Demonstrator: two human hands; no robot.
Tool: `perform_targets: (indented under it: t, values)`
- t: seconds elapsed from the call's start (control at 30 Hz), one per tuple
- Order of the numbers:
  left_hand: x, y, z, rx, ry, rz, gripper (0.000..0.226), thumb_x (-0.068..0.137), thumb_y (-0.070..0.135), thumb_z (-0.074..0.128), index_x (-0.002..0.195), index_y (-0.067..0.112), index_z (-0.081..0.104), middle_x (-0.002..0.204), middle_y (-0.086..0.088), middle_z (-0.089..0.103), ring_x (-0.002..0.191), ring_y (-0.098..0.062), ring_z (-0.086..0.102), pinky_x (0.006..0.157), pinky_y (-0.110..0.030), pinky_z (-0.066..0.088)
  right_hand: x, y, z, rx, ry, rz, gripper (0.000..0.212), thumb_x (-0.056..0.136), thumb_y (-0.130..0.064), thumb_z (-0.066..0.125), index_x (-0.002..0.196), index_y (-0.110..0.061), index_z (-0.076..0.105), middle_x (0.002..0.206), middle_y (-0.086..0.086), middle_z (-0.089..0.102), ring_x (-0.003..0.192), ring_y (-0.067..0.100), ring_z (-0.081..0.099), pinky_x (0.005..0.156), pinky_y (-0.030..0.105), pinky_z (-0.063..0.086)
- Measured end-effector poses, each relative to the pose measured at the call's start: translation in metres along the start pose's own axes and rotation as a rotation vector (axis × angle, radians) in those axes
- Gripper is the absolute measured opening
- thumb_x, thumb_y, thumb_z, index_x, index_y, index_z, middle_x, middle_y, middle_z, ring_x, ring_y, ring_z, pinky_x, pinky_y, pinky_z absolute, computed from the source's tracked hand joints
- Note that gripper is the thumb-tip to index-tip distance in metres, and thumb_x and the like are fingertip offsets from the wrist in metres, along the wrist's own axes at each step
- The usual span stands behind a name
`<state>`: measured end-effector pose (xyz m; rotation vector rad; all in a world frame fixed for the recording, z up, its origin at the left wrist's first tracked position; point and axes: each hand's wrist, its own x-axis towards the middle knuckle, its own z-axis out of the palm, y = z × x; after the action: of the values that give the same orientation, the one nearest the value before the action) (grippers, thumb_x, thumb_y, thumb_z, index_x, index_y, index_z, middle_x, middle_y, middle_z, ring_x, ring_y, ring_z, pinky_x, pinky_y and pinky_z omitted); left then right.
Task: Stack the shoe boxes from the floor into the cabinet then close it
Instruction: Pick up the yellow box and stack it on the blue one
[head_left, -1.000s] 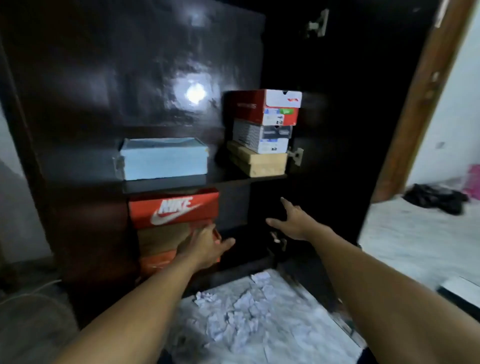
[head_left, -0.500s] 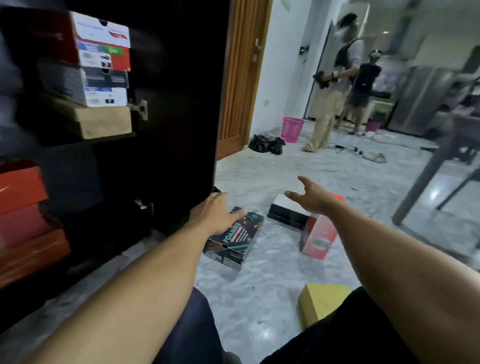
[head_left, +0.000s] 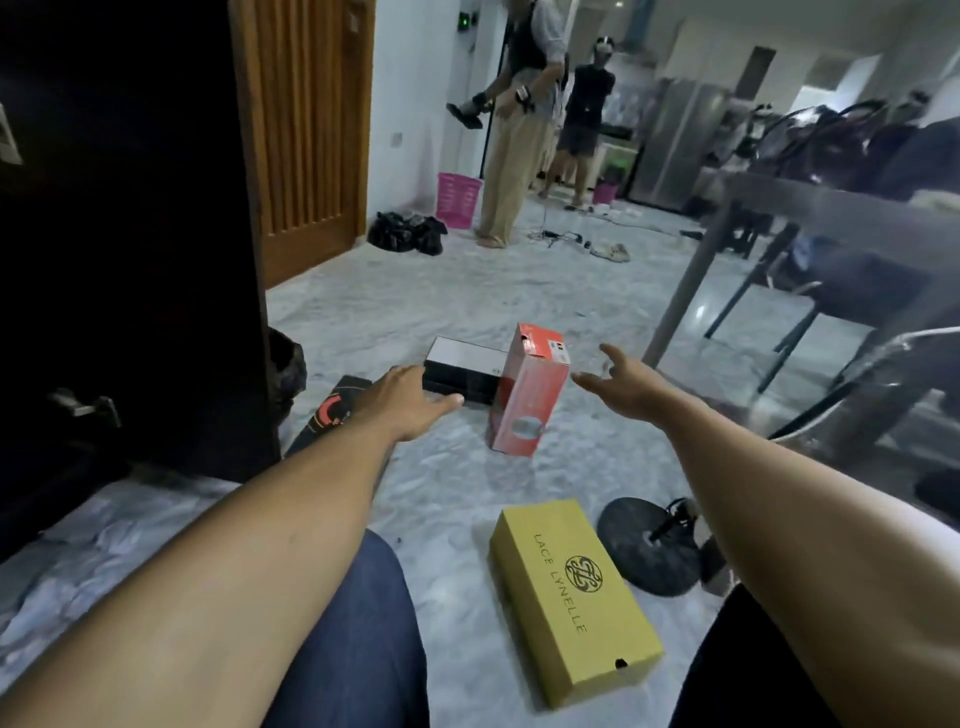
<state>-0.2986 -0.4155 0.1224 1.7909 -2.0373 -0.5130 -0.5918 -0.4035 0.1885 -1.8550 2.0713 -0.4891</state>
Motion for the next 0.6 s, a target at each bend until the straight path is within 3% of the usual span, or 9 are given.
perform_targets:
  t: [0.17, 0.37, 0.47, 0.53, 0.6]
  values:
    - [0.024, -0.011, 0.021, 0.120, -0.041, -0.064, 0.086, 0.084, 0.078, 0.049, 0.143, 0.016, 0.046, 0.148, -0.007, 0.046, 0.125, -0.030, 0.052, 0.085, -0.037, 0.047, 0.023, 0.041, 0.044, -0.081, -0.106, -0.009, 0.081, 0.094, -0.051, 0.059, 0.157, -0.016, 0.020, 0.157, 0.012, 0.036, 0.140, 0.031, 0.041, 0.113, 0.045, 0.036]
    - [0.057, -0.008, 0.054, 0.251, -0.169, -0.024, 0.073, 0.080, 0.080, 0.051, 0.116, 0.017, 0.054, 0.129, -0.010, 0.057, 0.105, -0.029, 0.058, 0.082, -0.039, 0.051, 0.049, 0.093, 0.077, -0.135, -0.249, 0.081, 0.085, 0.093, -0.056, 0.057, 0.157, -0.013, 0.021, 0.162, 0.011, 0.028, 0.145, 0.030, 0.033, 0.115, 0.041, 0.030]
    - [0.072, 0.010, 0.087, 0.420, -0.278, 0.074, 0.083, 0.082, 0.076, 0.054, 0.140, 0.016, 0.045, 0.144, -0.010, 0.049, 0.125, -0.031, 0.052, 0.095, -0.043, 0.049, 0.044, 0.123, 0.089, -0.028, -0.231, 0.159, 0.084, 0.093, -0.055, 0.059, 0.155, -0.010, 0.025, 0.157, 0.015, 0.035, 0.140, 0.032, 0.041, 0.111, 0.040, 0.035]
    - [0.077, 0.023, 0.120, 0.439, -0.340, 0.135, 0.088, 0.082, 0.074, 0.057, 0.147, 0.018, 0.039, 0.148, -0.009, 0.046, 0.131, -0.030, 0.049, 0.100, -0.046, 0.047, 0.031, 0.151, 0.110, 0.015, -0.265, 0.226, 0.078, 0.088, -0.061, 0.061, 0.147, -0.014, 0.040, 0.140, 0.021, 0.054, 0.124, 0.032, 0.055, 0.107, 0.039, 0.040]
    - [0.080, 0.031, 0.162, 0.384, -0.445, 0.154, 0.094, 0.079, 0.073, 0.062, 0.151, 0.018, 0.034, 0.152, -0.006, 0.042, 0.134, -0.029, 0.046, 0.102, -0.047, 0.046, 0.009, 0.181, 0.143, 0.004, -0.315, 0.300, 0.067, 0.080, -0.074, 0.059, 0.123, -0.022, 0.055, 0.111, 0.020, 0.063, 0.102, 0.030, 0.062, 0.102, 0.039, 0.045]
